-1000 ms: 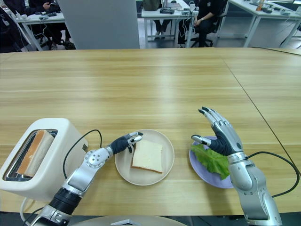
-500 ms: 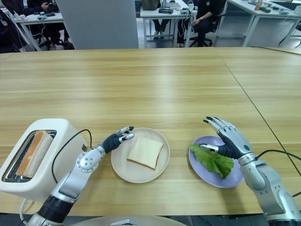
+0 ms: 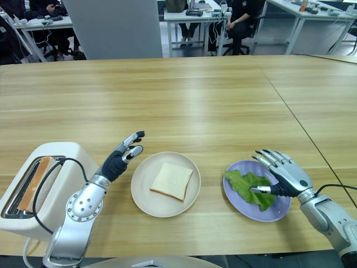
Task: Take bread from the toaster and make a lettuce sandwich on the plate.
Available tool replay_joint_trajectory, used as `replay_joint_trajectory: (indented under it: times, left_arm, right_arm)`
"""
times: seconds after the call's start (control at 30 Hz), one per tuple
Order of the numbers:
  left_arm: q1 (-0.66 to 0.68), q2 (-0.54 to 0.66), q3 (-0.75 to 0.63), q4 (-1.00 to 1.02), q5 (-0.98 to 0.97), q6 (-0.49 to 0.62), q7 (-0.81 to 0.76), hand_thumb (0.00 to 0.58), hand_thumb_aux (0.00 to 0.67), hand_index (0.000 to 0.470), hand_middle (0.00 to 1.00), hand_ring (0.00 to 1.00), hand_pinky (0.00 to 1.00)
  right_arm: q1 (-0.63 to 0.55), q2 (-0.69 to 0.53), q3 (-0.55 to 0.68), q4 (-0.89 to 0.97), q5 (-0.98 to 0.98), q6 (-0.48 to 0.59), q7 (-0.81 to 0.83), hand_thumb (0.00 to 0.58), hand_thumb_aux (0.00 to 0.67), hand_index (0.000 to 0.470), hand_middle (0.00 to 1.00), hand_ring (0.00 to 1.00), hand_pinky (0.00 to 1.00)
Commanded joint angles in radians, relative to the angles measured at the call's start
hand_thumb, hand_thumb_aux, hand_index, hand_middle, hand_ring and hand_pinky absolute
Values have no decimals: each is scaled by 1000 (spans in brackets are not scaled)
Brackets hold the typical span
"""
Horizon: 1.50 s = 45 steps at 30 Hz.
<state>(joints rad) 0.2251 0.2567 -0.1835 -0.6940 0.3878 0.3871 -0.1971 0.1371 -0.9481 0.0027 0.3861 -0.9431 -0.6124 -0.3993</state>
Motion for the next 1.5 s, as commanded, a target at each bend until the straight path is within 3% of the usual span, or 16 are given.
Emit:
replay_joint_trajectory:
  times: [0.03,0.3,0.6,0.63,0.67,0.7,0.73,1.23,1.5]
  left_arm:
    - [30,-7,-12,-22,26,14,10,0,0,0,129,129,129]
    - [37,-20,-16,-18,28,13,12,0,0,0,129,129,129]
    - [42,-31,-26,-19,32,15,10,0,0,0,129,129,129]
    - [42,-32,-28,-18,31,14,10,0,0,0,129,129,129]
    - [44,-32,-31,-17,31,12,9,0,0,0,129,129,129]
    - [46,-34,-34,-16,31,12,10,0,0,0,125,125,125]
    - [47,-36,-37,-15,31,11,11,0,0,0,129,129,129]
    - [59,-39,-45,-16,37,6,12,0,0,0,122,122,122]
    - [72,-36,-23,-54,38,3,15,0,0,0,122,122,122]
  right_arm:
    - [-70,-22,81,120,-53,-20,-86,0,0,0,0,0,0]
    - [-154,-49,232,300,-112,-28,-224,0,0,0,0,0,0]
    - [-189,-90,332,329,-147,-9,-294,0,0,0,0,0,0]
    - [-190,-92,338,327,-147,-6,-298,420,318,218,0,0,0]
    - [-195,-92,343,329,-144,-5,-301,464,370,254,0,0,0]
    - [-200,-92,346,331,-142,-3,-304,571,589,404,0,0,0]
    - [-203,-93,350,333,-141,0,-306,580,670,460,0,0,0]
    - [-199,-105,345,283,-65,-21,-302,580,670,460,0,0,0]
    - [-153,-128,258,150,33,9,-266,580,670,460,0,0,0]
